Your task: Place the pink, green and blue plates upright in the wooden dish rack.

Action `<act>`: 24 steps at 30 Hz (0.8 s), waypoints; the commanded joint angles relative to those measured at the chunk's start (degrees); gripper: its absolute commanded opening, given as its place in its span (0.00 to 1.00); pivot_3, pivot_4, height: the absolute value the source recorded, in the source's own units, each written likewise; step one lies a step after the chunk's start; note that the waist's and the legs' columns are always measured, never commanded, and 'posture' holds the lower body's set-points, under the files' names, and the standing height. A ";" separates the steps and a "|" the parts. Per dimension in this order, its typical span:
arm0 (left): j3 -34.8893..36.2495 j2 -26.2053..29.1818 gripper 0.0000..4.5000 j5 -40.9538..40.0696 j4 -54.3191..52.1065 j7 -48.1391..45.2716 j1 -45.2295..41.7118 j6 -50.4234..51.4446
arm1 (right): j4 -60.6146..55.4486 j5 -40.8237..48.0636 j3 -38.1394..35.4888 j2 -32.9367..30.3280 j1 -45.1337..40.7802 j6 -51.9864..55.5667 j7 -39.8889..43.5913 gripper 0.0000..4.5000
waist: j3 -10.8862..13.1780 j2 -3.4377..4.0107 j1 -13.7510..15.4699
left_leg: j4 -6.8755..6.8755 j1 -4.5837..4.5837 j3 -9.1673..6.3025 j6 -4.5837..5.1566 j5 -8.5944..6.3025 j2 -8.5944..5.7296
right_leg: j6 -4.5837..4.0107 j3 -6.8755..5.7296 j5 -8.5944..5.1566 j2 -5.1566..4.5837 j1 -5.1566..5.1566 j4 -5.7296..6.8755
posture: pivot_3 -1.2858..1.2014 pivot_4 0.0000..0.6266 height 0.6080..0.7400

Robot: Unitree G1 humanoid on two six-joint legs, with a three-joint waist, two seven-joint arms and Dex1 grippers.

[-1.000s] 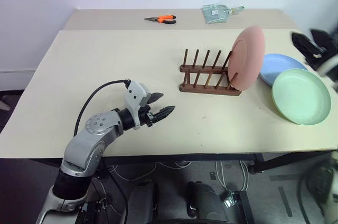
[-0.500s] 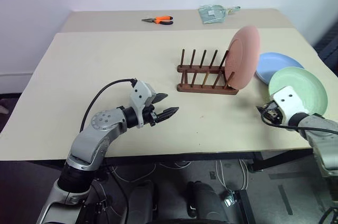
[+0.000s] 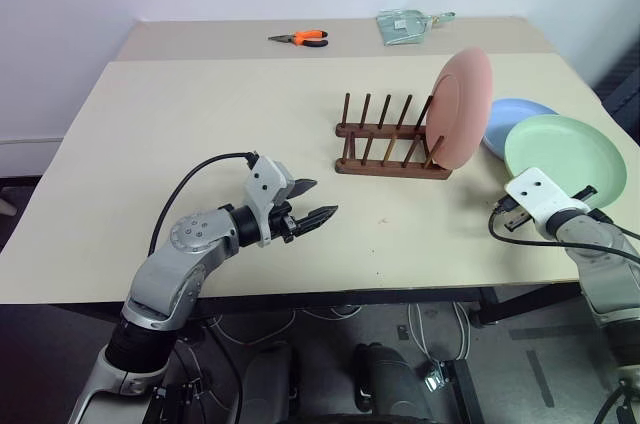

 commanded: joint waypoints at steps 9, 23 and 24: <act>-0.17 -0.79 0.70 0.16 0.61 -0.89 -1.38 -1.63 | -18.58 37.90 -20.68 3.95 -29.02 14.25 7.95 0.01 | 0.05 0.05 0.00 | -0.05 0.05 -0.06 0.00 -0.01 0.11 | 0.03 -0.03 0.02 0.09 -0.01 0.02 | 0.52 0.24 1.00; 0.58 -0.83 0.70 0.01 -0.32 -0.03 -0.35 -1.61 | -17.43 75.20 -16.11 21.32 -35.42 39.70 -11.87 0.01 | 0.04 0.02 -0.06 | -0.04 -0.09 -0.10 0.02 -0.02 -0.04 | -0.20 -0.06 -0.07 -0.44 -0.08 0.01 | 0.52 0.24 1.00; 0.64 -0.76 0.70 -0.03 -0.60 0.08 -0.12 -1.51 | -16.44 74.94 -15.99 21.33 -35.51 39.54 -11.91 0.01 | 0.04 0.02 -0.08 | -0.04 -0.14 -0.10 0.01 -0.02 -0.04 | -0.20 -0.06 -0.07 -0.44 -0.12 0.01 | 0.52 0.24 1.00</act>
